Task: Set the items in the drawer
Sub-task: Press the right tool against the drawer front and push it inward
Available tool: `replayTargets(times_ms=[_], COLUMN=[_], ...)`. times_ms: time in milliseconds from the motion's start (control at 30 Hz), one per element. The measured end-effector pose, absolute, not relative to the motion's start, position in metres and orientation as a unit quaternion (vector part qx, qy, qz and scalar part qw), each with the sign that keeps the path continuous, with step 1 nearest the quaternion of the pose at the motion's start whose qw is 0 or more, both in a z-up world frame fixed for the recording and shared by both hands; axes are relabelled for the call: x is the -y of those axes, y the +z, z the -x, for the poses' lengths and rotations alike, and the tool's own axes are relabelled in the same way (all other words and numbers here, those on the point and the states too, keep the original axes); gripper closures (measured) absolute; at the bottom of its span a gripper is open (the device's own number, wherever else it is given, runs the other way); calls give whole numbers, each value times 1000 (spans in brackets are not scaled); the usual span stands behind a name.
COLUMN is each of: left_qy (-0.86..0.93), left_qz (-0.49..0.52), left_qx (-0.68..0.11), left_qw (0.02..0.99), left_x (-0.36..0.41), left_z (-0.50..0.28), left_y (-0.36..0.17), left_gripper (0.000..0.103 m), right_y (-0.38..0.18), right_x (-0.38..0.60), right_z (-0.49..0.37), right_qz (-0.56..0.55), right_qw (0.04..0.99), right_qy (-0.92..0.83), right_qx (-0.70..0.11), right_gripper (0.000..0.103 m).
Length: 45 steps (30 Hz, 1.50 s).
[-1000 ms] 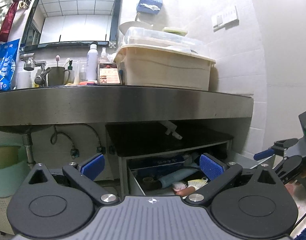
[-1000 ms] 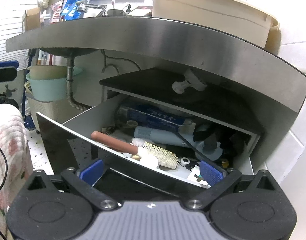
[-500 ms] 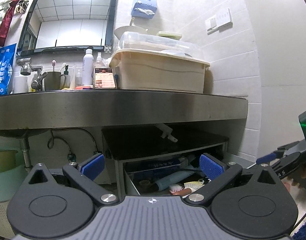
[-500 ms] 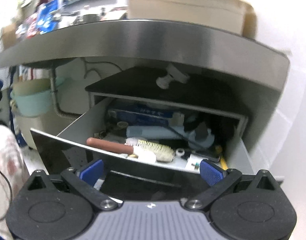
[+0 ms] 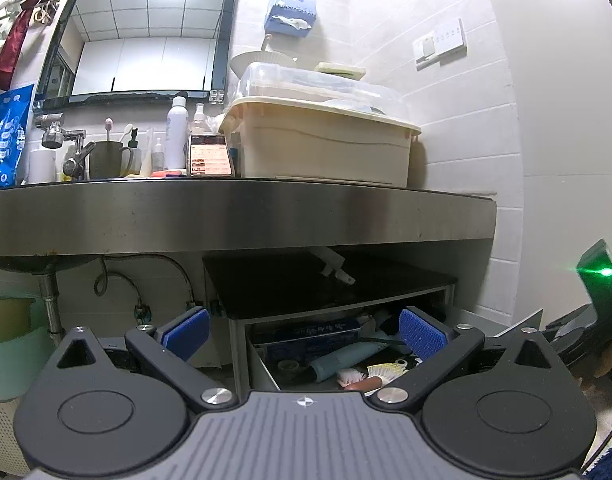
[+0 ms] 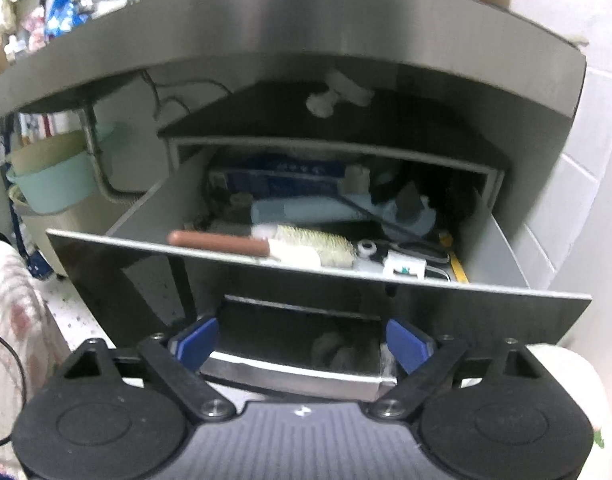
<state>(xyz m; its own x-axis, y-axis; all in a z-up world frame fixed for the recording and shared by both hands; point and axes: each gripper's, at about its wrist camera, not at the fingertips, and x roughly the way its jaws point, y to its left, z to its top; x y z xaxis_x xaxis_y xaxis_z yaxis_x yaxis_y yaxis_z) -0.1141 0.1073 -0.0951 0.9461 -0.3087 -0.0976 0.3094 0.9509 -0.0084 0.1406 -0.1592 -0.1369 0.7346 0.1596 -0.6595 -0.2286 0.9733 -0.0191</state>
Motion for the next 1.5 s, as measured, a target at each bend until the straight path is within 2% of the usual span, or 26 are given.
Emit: replayTargets(times_ms=[67,300,700,833,1500], left_qy=[-157,-162,-163,-165,-164], left_qz=[-5,-7,-3,-7,1], left_qx=[-48,-51,-54,-53,-57], left_qw=[986,985,985,985,985], left_x=[-107,-106,-107,-106,-107], left_z=[114,114,113,113,112], left_y=[-95,-96,-96,-96,-98], left_gripper=[1,1,1,1,1], right_y=[-141,-151,-154,-157,-165], right_x=[161,166,151,142,139], right_z=[-146,-161,-171,-175,-189], right_qz=[37,6,35,49,62], right_qw=[926,918,918,917,917], right_qy=[103,85,69,63,29], right_qx=[-362,-388,-390,-392,-392], right_gripper=[16,17,10,2,0])
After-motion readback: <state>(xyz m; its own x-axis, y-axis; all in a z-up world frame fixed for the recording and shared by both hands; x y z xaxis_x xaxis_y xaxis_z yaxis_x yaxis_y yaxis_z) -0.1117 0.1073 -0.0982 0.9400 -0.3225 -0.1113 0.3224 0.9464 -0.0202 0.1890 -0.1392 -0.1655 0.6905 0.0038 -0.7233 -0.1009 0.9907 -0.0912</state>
